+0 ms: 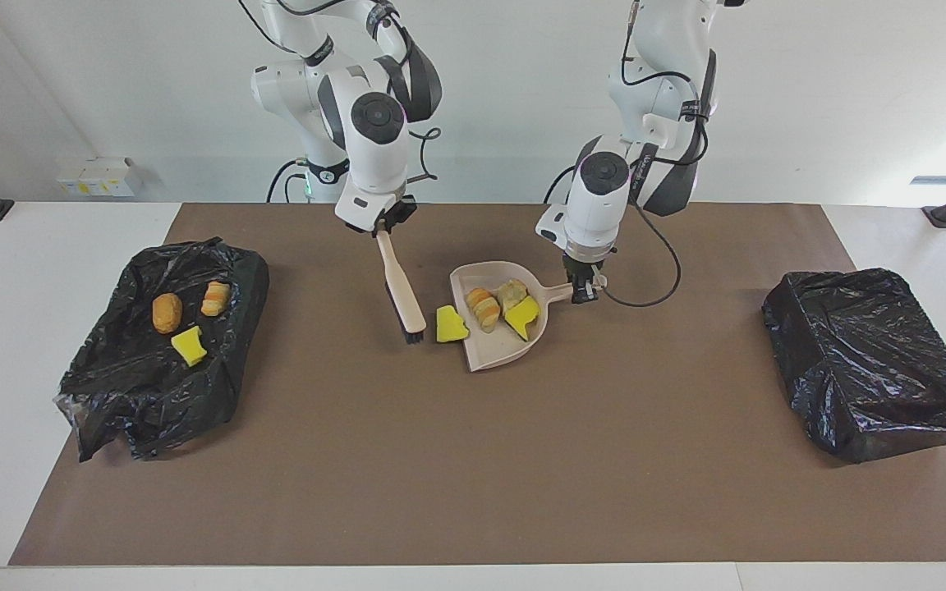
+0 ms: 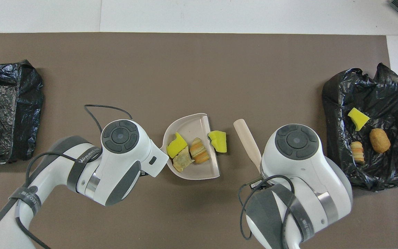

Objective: Sweep and dump trash in bin

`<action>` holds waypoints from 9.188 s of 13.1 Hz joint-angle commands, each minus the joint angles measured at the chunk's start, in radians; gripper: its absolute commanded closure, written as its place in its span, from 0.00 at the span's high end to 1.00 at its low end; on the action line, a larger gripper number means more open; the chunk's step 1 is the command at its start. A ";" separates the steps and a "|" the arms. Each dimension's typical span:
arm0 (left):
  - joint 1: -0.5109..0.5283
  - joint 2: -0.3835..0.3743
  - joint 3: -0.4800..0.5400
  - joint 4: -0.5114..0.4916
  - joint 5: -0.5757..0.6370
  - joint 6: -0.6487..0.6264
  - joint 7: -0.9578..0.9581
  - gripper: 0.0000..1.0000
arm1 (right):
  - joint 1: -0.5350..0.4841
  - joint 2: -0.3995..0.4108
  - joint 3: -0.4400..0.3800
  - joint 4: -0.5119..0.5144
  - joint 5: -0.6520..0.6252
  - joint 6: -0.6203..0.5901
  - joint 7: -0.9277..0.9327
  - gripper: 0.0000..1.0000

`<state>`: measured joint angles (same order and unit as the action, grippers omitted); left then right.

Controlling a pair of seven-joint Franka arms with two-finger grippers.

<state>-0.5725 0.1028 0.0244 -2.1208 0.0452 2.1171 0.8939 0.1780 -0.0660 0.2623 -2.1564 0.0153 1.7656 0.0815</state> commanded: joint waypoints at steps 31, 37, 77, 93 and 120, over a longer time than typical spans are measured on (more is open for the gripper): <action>0.279 -0.023 0.000 0.163 -0.148 -0.052 0.393 0.00 | 0.050 0.038 0.008 0.207 0.239 -0.066 0.375 0.00; 0.532 0.017 0.000 0.393 -0.203 -0.275 0.679 0.00 | 0.211 0.078 0.014 0.089 0.275 0.197 0.581 0.00; 0.691 0.078 0.012 0.498 1.329 -0.344 0.359 0.00 | -0.362 0.014 -0.018 0.472 -0.046 -0.106 0.144 1.00; 0.290 0.046 -0.001 0.510 0.406 -0.674 -0.307 0.00 | -0.226 -0.011 -0.278 0.540 -0.040 -0.222 -0.029 1.00; -0.060 0.483 0.000 0.710 -0.120 -0.020 -1.405 1.00 | -0.222 -0.046 -0.276 0.489 0.011 -0.232 -0.002 1.00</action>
<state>-0.6453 0.6004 0.0086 -1.4091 -0.0689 2.0787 -0.5171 -0.0421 -0.0878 -0.0159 -1.6439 0.0148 1.5329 0.0766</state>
